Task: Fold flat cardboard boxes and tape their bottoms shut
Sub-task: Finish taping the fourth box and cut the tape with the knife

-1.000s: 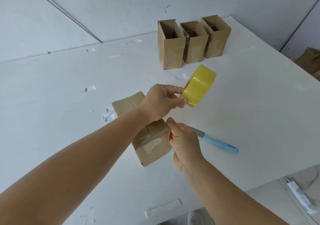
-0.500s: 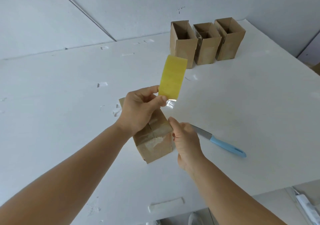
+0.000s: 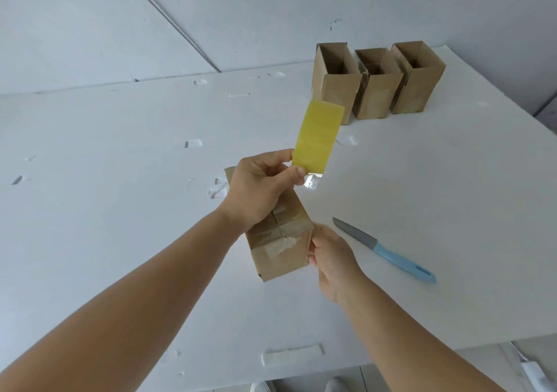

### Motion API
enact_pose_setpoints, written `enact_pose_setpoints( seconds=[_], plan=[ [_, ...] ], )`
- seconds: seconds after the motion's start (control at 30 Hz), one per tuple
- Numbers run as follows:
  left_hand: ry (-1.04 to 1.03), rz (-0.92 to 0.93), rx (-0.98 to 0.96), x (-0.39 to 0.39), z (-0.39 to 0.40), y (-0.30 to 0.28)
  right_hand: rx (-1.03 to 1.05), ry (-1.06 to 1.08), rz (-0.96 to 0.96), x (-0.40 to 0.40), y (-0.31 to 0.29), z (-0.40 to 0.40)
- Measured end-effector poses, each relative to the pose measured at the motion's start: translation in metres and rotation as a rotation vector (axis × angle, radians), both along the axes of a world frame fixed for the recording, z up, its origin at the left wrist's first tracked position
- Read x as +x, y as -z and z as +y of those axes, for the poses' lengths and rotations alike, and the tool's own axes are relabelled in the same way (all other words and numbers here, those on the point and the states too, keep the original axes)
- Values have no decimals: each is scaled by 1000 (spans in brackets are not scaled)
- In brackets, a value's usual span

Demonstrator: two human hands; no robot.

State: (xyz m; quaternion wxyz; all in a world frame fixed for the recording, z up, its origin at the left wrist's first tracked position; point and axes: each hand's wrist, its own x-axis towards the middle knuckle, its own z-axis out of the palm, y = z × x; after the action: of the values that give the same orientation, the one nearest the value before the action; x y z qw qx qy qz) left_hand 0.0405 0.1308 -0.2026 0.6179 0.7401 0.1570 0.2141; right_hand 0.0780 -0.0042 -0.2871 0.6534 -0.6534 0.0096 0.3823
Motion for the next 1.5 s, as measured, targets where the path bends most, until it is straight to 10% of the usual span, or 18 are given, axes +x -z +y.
enact_pose_setpoints(
  seconds=[0.2, 0.43, 0.73, 1.2, 1.5],
  plan=[
    [42, 31, 11, 0, -1, -4, 0, 138, -108, 14, -11, -13],
    [177, 70, 31, 1, -7, -22, 123, 19, -764, 36, -98, -21],
    [240, 253, 635, 23, -21, -54, -11, 155, -796, 51, -119, -29],
    [-3, 460, 1055, 40, -62, -29, -99, 134, -826, 76, -93, -45],
    [-39, 532, 1020, -1, -58, -12, -740, -245, -1241, 112, -40, -56]
  ],
)
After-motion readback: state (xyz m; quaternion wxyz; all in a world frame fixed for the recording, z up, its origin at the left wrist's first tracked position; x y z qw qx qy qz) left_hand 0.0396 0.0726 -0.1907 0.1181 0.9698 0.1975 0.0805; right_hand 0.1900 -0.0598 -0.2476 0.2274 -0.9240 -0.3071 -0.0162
